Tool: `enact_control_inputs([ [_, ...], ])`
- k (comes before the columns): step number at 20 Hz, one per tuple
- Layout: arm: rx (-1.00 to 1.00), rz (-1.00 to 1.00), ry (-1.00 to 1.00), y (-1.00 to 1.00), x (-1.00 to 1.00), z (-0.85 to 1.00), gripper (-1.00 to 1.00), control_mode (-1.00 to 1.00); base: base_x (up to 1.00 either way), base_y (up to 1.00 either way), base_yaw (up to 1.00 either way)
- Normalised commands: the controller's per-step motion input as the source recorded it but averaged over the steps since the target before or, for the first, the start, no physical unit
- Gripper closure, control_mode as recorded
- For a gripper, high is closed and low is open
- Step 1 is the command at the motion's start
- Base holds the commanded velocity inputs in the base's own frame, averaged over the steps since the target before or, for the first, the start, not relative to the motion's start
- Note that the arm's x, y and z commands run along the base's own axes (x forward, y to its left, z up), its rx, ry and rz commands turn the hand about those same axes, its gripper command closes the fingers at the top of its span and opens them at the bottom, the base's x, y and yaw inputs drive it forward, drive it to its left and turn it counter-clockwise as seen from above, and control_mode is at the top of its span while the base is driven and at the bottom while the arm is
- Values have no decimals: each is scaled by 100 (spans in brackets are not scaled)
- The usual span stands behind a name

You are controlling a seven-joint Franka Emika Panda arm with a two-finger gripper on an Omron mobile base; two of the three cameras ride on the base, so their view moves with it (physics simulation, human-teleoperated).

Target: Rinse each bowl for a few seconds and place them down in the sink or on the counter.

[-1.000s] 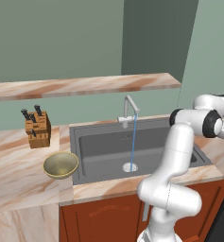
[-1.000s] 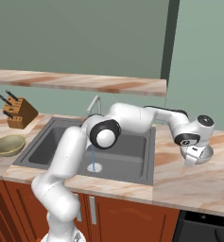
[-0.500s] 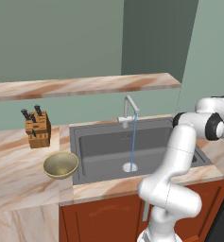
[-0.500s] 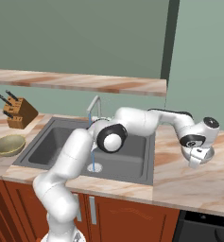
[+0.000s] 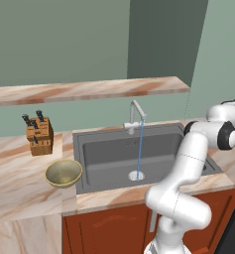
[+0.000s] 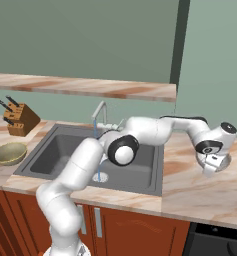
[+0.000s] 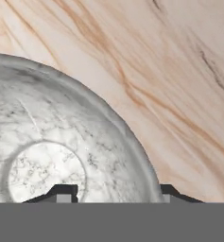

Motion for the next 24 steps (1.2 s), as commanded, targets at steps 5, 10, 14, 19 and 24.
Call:
enact_control_inputs([
  [5, -5, 0, 0, 44, -25, 5, 100, -100, 0, 0, 0],
  [10, -20, 1, -1, 90, -47, 16, 100, -100, 0, 0, 0],
  [14, -22, 8, -1, 89, -51, 47, 100, -100, 0, 0, 0],
  [19, -22, 14, 0, 86, -58, 49, 100, -100, 0, 0, 0],
  [24, -20, 17, 0, 61, -62, 62, 100, -100, 0, 0, 0],
])
